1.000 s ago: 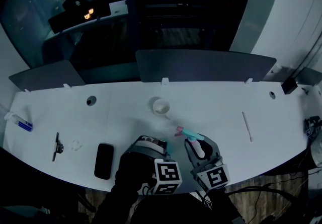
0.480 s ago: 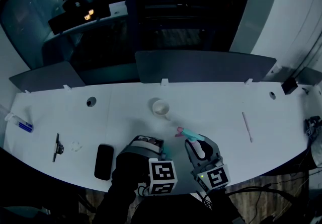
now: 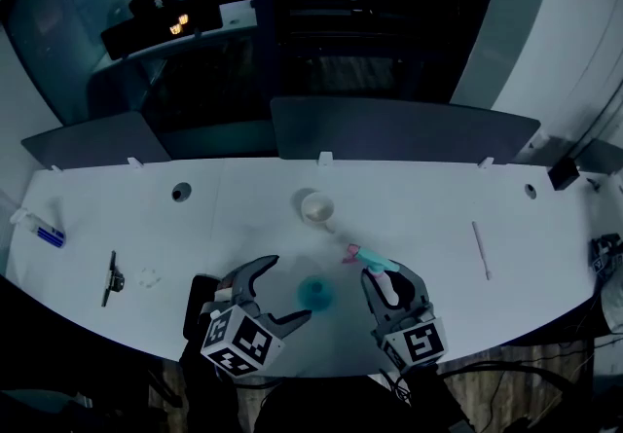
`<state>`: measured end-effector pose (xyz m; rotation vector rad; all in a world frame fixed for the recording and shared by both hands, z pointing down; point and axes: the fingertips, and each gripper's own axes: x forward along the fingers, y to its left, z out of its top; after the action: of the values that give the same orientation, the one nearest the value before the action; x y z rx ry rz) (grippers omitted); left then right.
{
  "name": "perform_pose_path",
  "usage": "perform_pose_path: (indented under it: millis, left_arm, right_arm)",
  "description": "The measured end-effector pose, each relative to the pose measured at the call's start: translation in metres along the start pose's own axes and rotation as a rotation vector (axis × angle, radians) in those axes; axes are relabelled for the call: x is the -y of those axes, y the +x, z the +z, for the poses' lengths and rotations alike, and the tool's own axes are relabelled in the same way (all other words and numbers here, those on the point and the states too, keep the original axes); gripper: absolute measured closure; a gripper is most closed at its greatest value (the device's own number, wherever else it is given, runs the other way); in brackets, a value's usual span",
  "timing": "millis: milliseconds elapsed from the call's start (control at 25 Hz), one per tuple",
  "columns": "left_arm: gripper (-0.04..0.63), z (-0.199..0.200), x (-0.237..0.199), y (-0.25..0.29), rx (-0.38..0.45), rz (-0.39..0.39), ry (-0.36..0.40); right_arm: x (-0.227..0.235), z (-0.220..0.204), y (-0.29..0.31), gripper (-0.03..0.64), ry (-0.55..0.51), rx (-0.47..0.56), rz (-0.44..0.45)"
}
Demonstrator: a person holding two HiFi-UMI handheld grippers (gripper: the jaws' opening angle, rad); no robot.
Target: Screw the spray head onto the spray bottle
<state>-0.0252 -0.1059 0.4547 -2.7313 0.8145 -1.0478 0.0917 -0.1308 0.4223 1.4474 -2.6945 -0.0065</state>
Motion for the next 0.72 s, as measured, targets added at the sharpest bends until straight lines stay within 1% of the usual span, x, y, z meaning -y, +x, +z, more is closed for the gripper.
perform_pose_path:
  millis: [80,120,160,200,240,280,440,600,720]
  left_arm:
    - [0.112,0.0,0.001,-0.001,0.181,0.0,-0.168]
    - [0.096,-0.002,0.004,0.001,0.253,0.0,-0.24]
    - [0.063,-0.005,0.006,0.004,0.306,0.007,-0.292]
    - [0.043,-0.01,0.01,0.009,0.336,0.02,-0.325]
    - [0.03,-0.015,0.015,0.016,0.348,0.035,-0.338]
    - [0.009,-0.019,0.02,0.024,0.346,0.051,-0.335]
    - [0.003,-0.035,0.034,0.053,0.312,0.111,-0.265]
    - [0.003,-0.044,0.04,0.075,0.32,0.125,-0.278]
    - [0.003,-0.044,0.042,0.087,0.321,0.119,-0.288]
  right_arm:
    - [0.0,-0.002,0.001,0.491,0.001,0.003,0.003]
    - [0.0,-0.003,0.001,0.491,0.001,0.004,0.003]
    - [-0.001,-0.003,0.002,0.491,0.002,0.005,0.005]
    - [-0.002,-0.002,0.003,0.491,0.002,0.006,0.008]
    - [-0.003,-0.002,0.003,0.491,-0.002,0.007,0.01]
    - [-0.004,-0.002,0.003,0.491,-0.006,0.007,0.011]
    - [-0.005,-0.003,0.002,0.491,-0.009,0.003,0.008]
    - [-0.007,-0.004,0.0,0.491,-0.019,-0.004,0.005]
    - [-0.005,-0.002,-0.003,0.491,-0.024,-0.009,-0.003]
